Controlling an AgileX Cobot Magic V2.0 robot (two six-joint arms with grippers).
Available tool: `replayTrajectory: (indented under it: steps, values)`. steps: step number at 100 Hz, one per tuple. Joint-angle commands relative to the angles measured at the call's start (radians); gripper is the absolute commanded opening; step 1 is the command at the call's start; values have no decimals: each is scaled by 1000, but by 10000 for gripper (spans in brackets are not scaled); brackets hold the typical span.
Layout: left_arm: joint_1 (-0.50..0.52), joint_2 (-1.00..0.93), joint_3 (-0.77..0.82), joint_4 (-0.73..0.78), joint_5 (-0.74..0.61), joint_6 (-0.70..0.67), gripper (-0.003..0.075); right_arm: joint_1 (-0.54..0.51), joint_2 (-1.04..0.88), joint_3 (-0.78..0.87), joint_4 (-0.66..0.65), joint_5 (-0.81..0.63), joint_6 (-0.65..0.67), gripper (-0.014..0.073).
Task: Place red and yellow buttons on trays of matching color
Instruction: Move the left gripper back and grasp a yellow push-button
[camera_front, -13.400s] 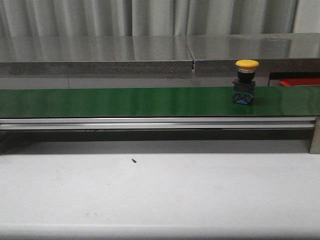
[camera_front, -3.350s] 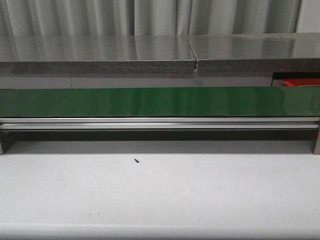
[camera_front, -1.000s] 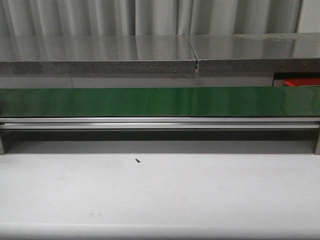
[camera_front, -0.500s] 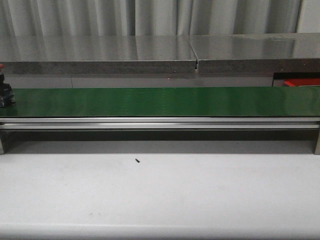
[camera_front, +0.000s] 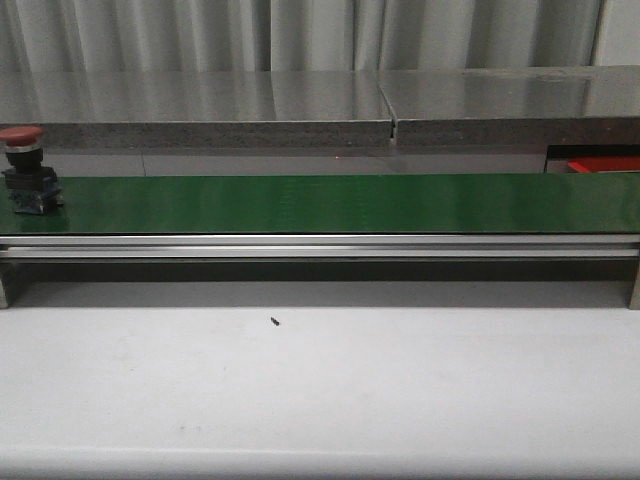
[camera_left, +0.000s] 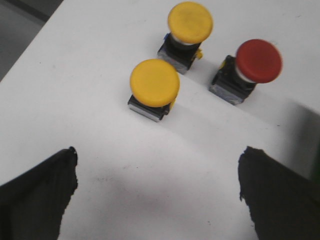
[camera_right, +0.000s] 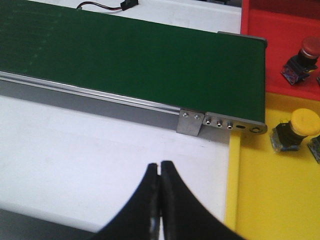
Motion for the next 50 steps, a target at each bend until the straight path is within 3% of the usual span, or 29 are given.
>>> replayTrajectory:
  steps: [1,19,50]
  values:
    - [5,-7,-30,-17,-84,3,630,2,-4,-28,9,-57,-7,-116]
    - [5,53,-61,-13,-134,7,630,2,-4,-28,9,-57,-7,-116]
    - [5,175,-276,-22,-27,14,630,2,-4,-28,9,-57,-7,-116]
